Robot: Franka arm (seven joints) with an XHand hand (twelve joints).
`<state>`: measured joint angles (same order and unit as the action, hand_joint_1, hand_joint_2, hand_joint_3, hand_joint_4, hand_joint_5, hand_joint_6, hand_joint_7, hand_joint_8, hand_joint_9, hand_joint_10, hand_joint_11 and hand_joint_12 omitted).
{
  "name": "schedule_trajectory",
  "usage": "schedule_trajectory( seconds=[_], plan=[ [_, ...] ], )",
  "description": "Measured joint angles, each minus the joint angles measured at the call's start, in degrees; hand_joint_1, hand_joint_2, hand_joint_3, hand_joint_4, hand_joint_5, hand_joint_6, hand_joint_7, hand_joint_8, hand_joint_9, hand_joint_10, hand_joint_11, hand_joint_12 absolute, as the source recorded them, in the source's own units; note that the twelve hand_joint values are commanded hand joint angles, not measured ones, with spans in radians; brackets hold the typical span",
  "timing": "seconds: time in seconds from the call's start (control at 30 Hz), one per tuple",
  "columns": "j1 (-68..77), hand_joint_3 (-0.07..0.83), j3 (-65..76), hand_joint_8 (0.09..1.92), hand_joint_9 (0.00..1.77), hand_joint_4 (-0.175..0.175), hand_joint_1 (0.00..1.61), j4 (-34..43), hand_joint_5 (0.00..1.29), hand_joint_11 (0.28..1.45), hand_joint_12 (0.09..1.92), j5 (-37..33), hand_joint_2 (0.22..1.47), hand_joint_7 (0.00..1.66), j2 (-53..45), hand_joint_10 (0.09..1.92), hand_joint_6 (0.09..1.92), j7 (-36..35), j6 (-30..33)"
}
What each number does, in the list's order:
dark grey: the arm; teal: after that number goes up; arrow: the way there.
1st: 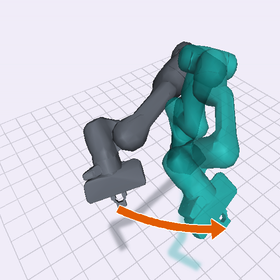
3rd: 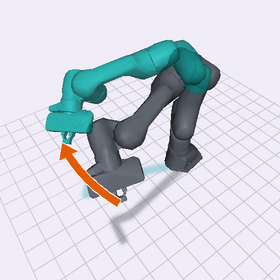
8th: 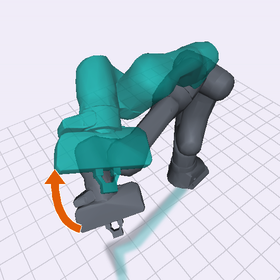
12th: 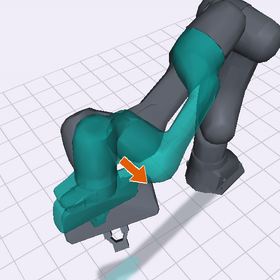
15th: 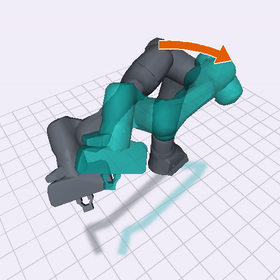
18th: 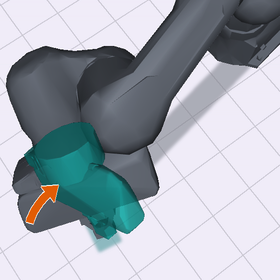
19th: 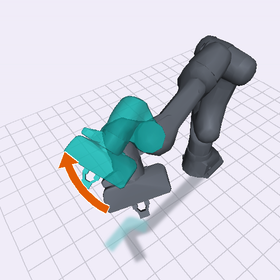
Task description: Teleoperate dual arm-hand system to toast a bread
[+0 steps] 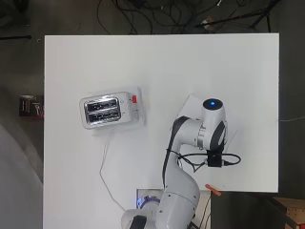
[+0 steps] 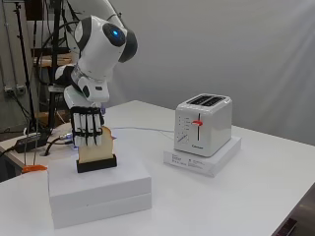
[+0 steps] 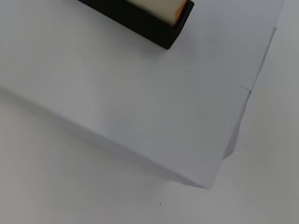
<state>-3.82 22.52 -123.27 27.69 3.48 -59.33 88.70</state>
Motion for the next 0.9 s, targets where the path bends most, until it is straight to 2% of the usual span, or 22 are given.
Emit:
schedule_trajectory(
  seconds=[0.03, 0.07, 0.1, 0.13, 0.17, 0.23, 0.33, 0.43, 0.47, 0.5, 0.53, 0.57, 0.6, 0.67, 0.7, 0.73, 0.77, 0.8, 0.83, 0.9],
  plan=[
    [-0.05, 0.006, 0.06, 0.09, 0.70, 0.090, 0.53, -0.20, 0.51, 0.52, 0.09, -0.29, 0.95, 0.58, -0.28, 0.09, 0.09, -0.05, 0.33],
    [-0.09, 0.006, 0.09, 0.26, 0.85, -0.004, 0.85, -0.36, 0.68, 0.63, 0.09, -0.46, 1.00, 0.75, -0.46, 0.32, 0.40, -0.11, 0.53],
    [-0.12, 0.002, 0.08, 0.49, 1.02, -0.046, 1.04, -0.35, 0.79, 0.70, 0.24, -0.63, 1.04, 0.94, -0.72, 0.52, 0.68, -0.20, 0.69],
    [-0.19, 0.003, 0.13, 0.66, 1.16, -0.094, 1.15, -0.25, 0.85, 0.70, 0.51, -1.01, 1.06, 1.05, -0.99, 0.62, 0.82, -0.55, 1.15],
    [-0.29, 0.000, 0.31, 0.74, 1.23, -0.122, 1.21, -0.24, 0.88, 0.67, 0.73, -1.74, 1.08, 1.12, -1.12, 0.65, 0.90, -1.06, 1.95],
    [-0.36, 0.000, 0.91, 0.78, 1.31, -0.149, 1.25, -0.37, 0.89, 0.63, 0.94, -3.38, 1.09, 1.18, -1.47, 0.61, 0.97, -1.81, 3.75],
    [1.92, 0.000, 4.24, 0.86, 1.37, -0.172, 1.26, -0.74, 0.90, 0.62, 1.16, -5.33, 1.10, 1.17, -3.89, 0.63, 0.94, -2.80, 5.03],
    [6.01, 0.001, 9.19, 1.01, 1.33, -0.175, 1.26, -1.31, 0.89, 0.63, 1.33, -5.54, 1.11, 1.11, -6.49, 0.95, 0.90, -1.61, 6.16],
    [7.03, 0.000, 10.49, 0.95, 1.32, -0.049, 1.16, -1.43, 0.89, 0.64, 1.38, -5.59, 1.13, 1.15, -6.66, 1.04, 0.97, -1.27, 6.61],
    [7.61, -0.001, 11.36, 0.86, 1.31, 0.052, 1.08, -1.46, 0.89, 0.65, 1.41, -5.69, 1.15, 1.20, -6.24, 1.11, 1.04, -1.20, 6.95],
    [7.71, -0.001, 11.61, 0.78, 1.30, 0.113, 1.02, -1.40, 0.88, 0.65, 1.43, -5.83, 1.16, 1.24, -5.19, 1.14, 1.09, -1.21, 7.23],
    [7.49, -0.001, 11.05, 0.73, 1.30, 0.145, 1.00, -1.26, 0.87, 0.66, 1.44, -5.97, 1.17, 1.26, -3.45, 1.16, 1.12, -1.25, 7.45],
    [7.17, 0.000, 9.86, 0.71, 1.30, 0.162, 0.98, -1.11, 0.87, 0.67, 1.46, -6.09, 1.17, 1.28, -1.63, 1.18, 1.14, -1.29, 7.50],
    [6.90, 0.000, 6.15, 0.70, 1.31, 0.173, 0.97, -0.35, 0.86, 0.68, 1.49, -6.63, 1.17, 1.30, 2.35, 1.20, 1.15, -1.47, 7.42],
    [6.98, 0.000, 3.93, 0.66, 1.28, 0.175, 0.96, 0.25, 0.85, 0.67, 1.45, -7.04, 1.18, 1.28, 4.03, 1.15, 1.17, -1.62, 7.22],
    [7.08, 0.008, 1.58, 0.82, 1.24, 0.049, 1.06, 1.26, 0.83, 0.63, 1.34, -7.79, 1.17, 1.19, 5.32, 1.05, 1.14, -1.99, 6.75],
    [7.15, 0.006, -0.38, 0.96, 1.20, -0.052, 1.14, 2.37, 0.79, 0.61, 1.24, -9.02, 1.17, 1.11, 5.97, 0.96, 1.14, -2.73, 6.21],
    [7.22, 0.004, -2.07, 1.06, 1.19, -0.113, 1.18, 3.62, 0.76, 0.60, 1.17, -11.01, 1.18, 1.05, 6.25, 0.89, 1.15, -3.86, 5.62],
    [7.31, 0.002, -3.21, 1.11, 1.18, -0.145, 1.21, 4.84, 0.74, 0.60, 1.11, -13.40, 1.18, 1.03, 6.29, 0.83, 1.17, -5.22, 5.06],
    [7.56, 0.000, -4.55, 1.12, 1.19, -0.167, 1.22, 7.09, 0.71, 0.60, 1.04, -19.34, 1.19, 1.01, 6.17, 0.70, 1.22, -8.12, 4.21]
  ],
)
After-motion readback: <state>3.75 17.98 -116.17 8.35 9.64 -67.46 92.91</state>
